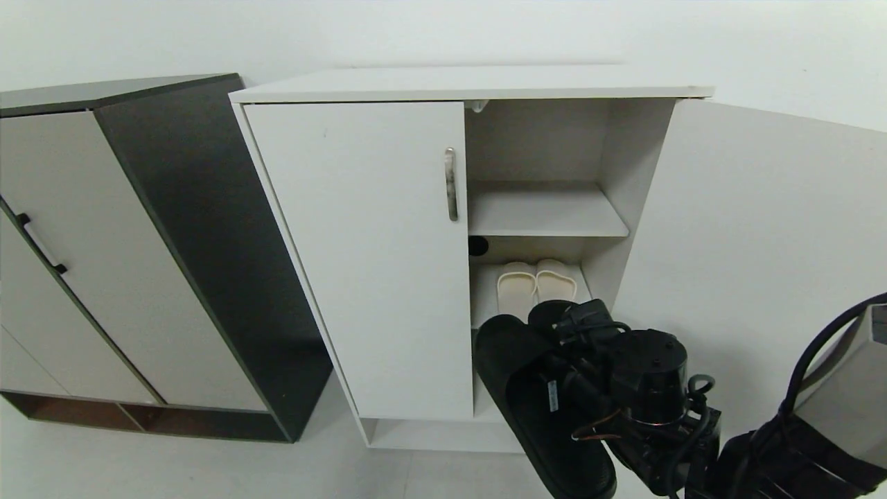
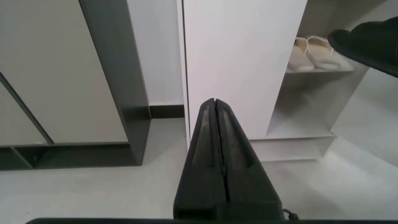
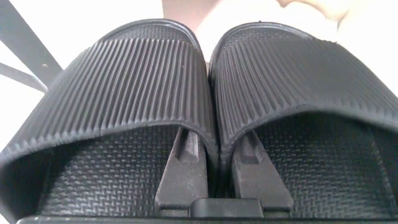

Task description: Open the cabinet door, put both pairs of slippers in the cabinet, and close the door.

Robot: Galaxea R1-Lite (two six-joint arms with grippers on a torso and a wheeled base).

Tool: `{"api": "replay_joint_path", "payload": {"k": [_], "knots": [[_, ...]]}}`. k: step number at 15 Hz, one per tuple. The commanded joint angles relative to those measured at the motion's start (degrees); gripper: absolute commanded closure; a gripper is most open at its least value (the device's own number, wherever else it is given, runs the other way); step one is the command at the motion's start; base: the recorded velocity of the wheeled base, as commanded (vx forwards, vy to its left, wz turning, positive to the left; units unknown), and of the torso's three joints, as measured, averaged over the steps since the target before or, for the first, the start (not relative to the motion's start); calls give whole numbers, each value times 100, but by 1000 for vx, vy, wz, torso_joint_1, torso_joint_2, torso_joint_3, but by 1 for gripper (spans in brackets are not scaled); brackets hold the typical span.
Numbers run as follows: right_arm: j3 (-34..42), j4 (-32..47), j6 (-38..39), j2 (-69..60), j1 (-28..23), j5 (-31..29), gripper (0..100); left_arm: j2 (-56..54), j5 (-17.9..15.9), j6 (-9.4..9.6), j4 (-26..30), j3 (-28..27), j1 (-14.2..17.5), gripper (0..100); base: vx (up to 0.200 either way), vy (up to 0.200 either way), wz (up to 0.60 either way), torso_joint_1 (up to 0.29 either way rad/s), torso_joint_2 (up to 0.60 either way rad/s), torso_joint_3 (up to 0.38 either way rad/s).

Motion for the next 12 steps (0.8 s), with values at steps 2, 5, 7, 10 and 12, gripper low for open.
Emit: {"api": "replay_joint_path", "payload": {"k": [2, 5, 7, 10, 12], "knots": [[-143, -209, -238, 188, -9, -163, 100, -1, -2, -1, -2, 0, 1, 100, 0, 0, 0, 0, 137, 127], [-1145, 2164, 536, -427, 193, -761, 100, -1, -2, 8, -2, 0, 1, 100, 0, 0, 0, 2, 22, 15], [-2279, 3984, 1362, -621, 342, -1596, 100, -1, -11, 8, -2, 0, 1, 100, 0, 0, 0, 0, 0, 0], [-3237, 4862, 1608, -629, 342, -2185, 100, -1, -11, 17, -2, 0, 1, 100, 0, 0, 0, 0, 0, 0], [-3474, 4871, 1538, -664, 307, -2211, 100, -1, -11, 17, -2, 0, 1, 100, 0, 0, 0, 0, 0, 0]]}}
